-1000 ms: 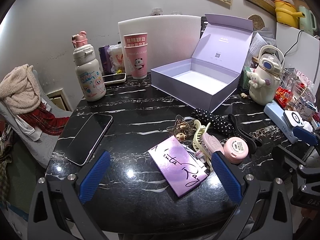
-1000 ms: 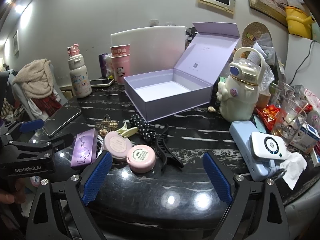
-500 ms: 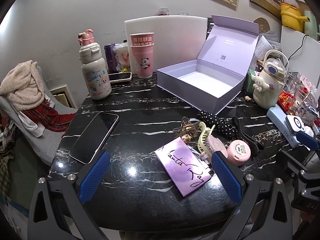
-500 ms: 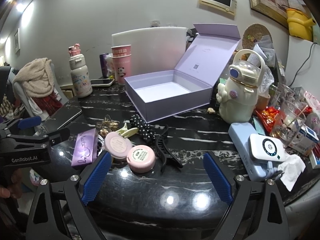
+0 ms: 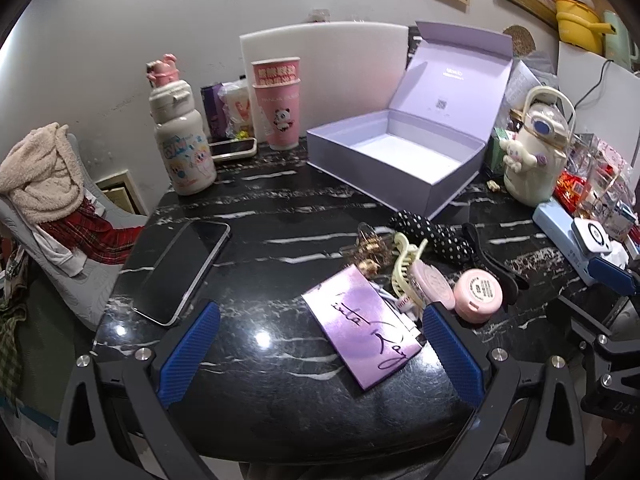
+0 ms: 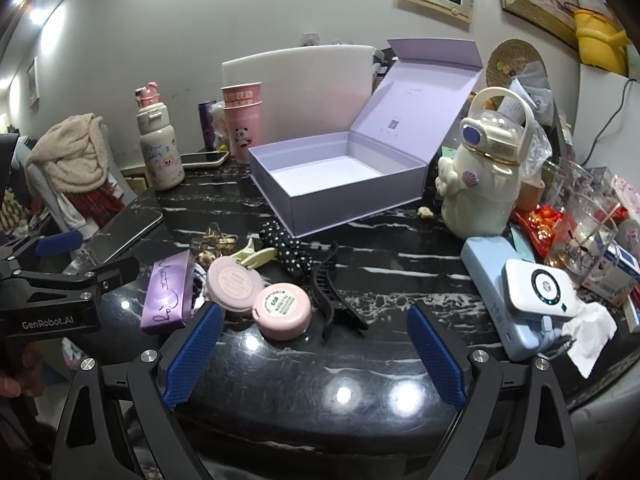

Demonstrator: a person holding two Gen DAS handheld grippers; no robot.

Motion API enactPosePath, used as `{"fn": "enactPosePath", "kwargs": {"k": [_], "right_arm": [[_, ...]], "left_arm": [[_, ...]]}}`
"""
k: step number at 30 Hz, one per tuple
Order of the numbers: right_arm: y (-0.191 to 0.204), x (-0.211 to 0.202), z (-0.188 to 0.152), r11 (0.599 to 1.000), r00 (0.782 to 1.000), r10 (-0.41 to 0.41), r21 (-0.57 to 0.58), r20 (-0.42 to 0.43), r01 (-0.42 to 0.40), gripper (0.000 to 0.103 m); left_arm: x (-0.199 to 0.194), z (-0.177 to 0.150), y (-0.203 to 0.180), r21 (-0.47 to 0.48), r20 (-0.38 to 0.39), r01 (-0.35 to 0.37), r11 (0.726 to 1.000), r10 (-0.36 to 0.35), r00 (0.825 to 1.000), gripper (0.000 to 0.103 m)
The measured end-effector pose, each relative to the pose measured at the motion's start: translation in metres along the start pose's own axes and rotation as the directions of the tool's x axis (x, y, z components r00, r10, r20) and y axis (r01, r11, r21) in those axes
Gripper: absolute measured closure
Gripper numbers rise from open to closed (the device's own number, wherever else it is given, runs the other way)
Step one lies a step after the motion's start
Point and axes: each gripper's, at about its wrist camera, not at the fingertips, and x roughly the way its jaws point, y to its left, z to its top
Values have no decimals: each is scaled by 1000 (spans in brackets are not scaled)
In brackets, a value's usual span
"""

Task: Organize rigid objects
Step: 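Move both grippers toward the purple card and pink compacts, then grasp the purple Manta Ray card with the left gripper while the right grasps a pink compact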

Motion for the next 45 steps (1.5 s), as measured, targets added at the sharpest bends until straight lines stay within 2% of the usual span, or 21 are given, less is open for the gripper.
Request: {"fn": "enactPosePath", "kwargs": {"k": [10, 21, 28, 33, 36, 38, 43, 45], "right_arm": [[-6, 23, -16, 999, 998, 40, 15, -51, -40, 9], [-5, 51, -22, 991, 988, 131, 30, -85, -129, 10], [0, 62, -18, 978, 974, 207, 19, -92, -206, 22], [5, 67, -14, 970, 966, 242, -10, -85, -244, 28], [9, 69, -12, 972, 971, 227, -43, -80, -231, 28], [9, 72, -11, 973, 971, 219, -47, -92, -224, 28], [4, 78, -10, 977, 973, 205, -30, -107, -209, 32], [2, 75, -10, 978, 973, 205, -16, -102, -208, 32]], "left_arm": [[29, -15, -18, 38, -52, 64, 997, -62, 997, 0], [60, -16, -19, 48, -98, 115, 992, -110, 989, 0], [75, -13, -13, 23, -136, 174, 984, -169, 976, 0], [80, -16, -11, 22, -147, 201, 979, -195, 970, 2], [78, -17, -13, 43, -137, 209, 977, -201, 970, 9], [76, -18, -14, 51, -125, 214, 975, -206, 970, 24], [75, -14, -10, 60, -127, 226, 972, -217, 968, 41], [76, -13, -6, 51, -134, 237, 970, -228, 964, 43]]}}
